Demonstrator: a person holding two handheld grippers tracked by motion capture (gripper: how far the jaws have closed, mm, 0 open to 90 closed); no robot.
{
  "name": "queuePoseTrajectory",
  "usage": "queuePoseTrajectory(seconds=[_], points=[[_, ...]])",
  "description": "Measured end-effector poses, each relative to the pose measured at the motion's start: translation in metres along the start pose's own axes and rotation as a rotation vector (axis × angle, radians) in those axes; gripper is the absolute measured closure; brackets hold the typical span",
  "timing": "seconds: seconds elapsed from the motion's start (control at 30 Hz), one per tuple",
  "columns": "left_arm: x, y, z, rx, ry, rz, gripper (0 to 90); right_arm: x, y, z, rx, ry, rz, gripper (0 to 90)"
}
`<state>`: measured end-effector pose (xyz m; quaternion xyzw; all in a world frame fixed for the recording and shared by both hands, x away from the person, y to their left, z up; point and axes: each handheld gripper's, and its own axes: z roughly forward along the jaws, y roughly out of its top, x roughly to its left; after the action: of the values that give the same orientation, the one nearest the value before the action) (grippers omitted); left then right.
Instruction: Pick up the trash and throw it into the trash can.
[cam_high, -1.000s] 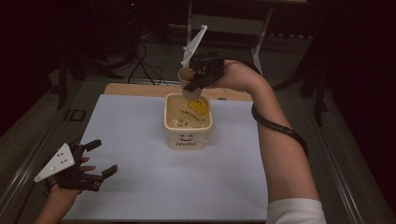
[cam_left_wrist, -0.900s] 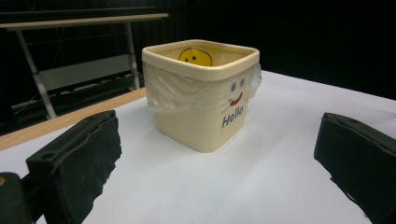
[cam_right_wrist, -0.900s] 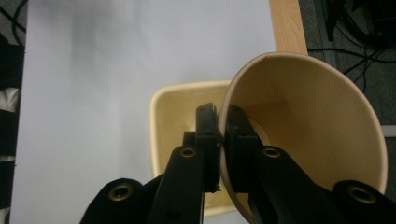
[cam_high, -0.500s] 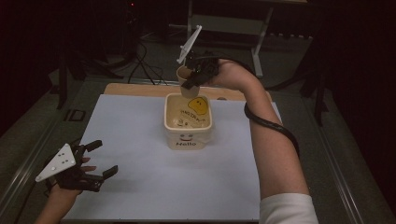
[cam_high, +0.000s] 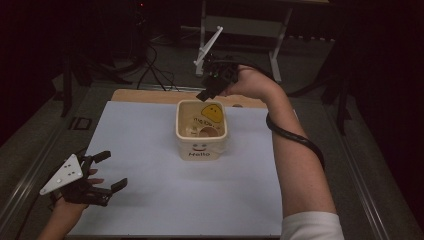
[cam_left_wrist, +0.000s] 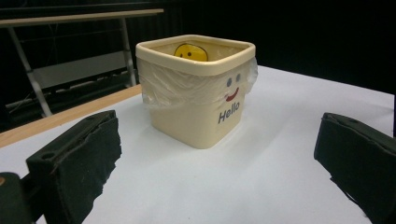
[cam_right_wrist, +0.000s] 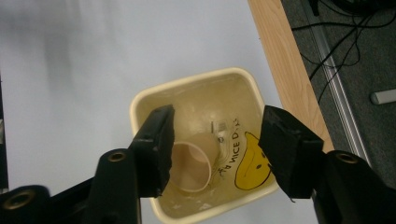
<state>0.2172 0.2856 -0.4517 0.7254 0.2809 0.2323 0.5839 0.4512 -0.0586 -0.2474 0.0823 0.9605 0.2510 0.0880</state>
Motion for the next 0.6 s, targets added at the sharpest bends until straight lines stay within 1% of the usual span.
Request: queuePoseTrajectory(seconds=[0.03, 0.07, 0.1, 0.13, 0.17, 0.2, 0.23, 0.27, 0.3, 0.33, 0.37, 0.4, 0.43, 0.47, 0.5, 0.53, 0.57, 0.6], points=[[0.000, 0.000, 0.000, 0.000, 0.000, 0.000, 1.4, 0.000, 0.000, 0.000, 0.000, 0.000, 0.000, 44.0], [0.000, 0.000, 0.000, 0.001, 0.000, 0.001, 1.4, 0.001, -0.003, -0.002, -0.007, -0.001, 0.010, 39.4], [0.000, 0.000, 0.000, 0.001, 0.000, 0.001, 1.4, 0.001, -0.003, -0.002, -0.007, -0.001, 0.010, 39.4], [0.000, 0.000, 0.000, -0.001, 0.000, 0.000, 1.4, 0.002, -0.007, -0.004, -0.012, -0.005, 0.025, 37.4], [0.000, 0.000, 0.000, -0.001, 0.000, 0.000, 1.4, 0.002, -0.007, -0.004, -0.012, -0.005, 0.025, 37.4], [0.001, 0.000, 0.000, -0.001, 0.002, 0.000, 1.4, 0.003, -0.011, -0.006, -0.019, -0.012, 0.039, 33.6], [0.001, 0.000, 0.000, -0.001, 0.002, 0.000, 1.4, 0.003, -0.011, -0.006, -0.019, -0.012, 0.039, 33.6], [0.000, 0.000, 0.000, 0.000, 0.002, -0.001, 1.4, 0.003, -0.016, -0.008, -0.026, -0.012, 0.054, 29.2], [0.000, 0.000, 0.000, 0.000, 0.002, -0.001, 1.4, 0.003, -0.016, -0.008, -0.026, -0.012, 0.054, 29.2], [0.000, 0.000, 0.000, 0.000, 0.003, 0.001, 1.4, 0.002, -0.021, -0.010, -0.043, -0.013, 0.071, 26.1], [0.000, 0.000, 0.000, 0.000, 0.003, 0.001, 1.4, 0.002, -0.021, -0.010, -0.043, -0.013, 0.071, 26.1], [0.000, 0.000, 0.000, 0.002, 0.002, 0.002, 1.4, 0.002, -0.025, -0.012, -0.050, -0.015, 0.092, 19.2], [0.000, 0.000, 0.000, 0.002, 0.002, 0.002, 1.4, 0.002, -0.025, -0.012, -0.050, -0.015, 0.092, 19.2], [0.000, 0.000, 0.000, 0.003, 0.003, 0.004, 1.4, 0.002, -0.029, -0.015, -0.050, -0.018, 0.100, 16.0], [0.000, 0.000, 0.000, 0.003, 0.003, 0.004, 1.4, 0.002, -0.029, -0.015, -0.050, -0.018, 0.100, 16.0], [0.000, 0.000, 0.000, 0.001, 0.004, 0.002, 1.4, 0.003, -0.033, -0.018, -0.063, -0.019, 0.110, 14.6], [0.000, 0.000, 0.000, 0.001, 0.004, 0.002, 1.4, 0.003, -0.033, -0.018, -0.063, -0.019, 0.110, 14.6], [-0.001, 0.001, 0.000, 0.001, 0.003, 0.004, 1.4, 0.004, -0.036, -0.022, -0.074, -0.018, 0.112, 14.0]])
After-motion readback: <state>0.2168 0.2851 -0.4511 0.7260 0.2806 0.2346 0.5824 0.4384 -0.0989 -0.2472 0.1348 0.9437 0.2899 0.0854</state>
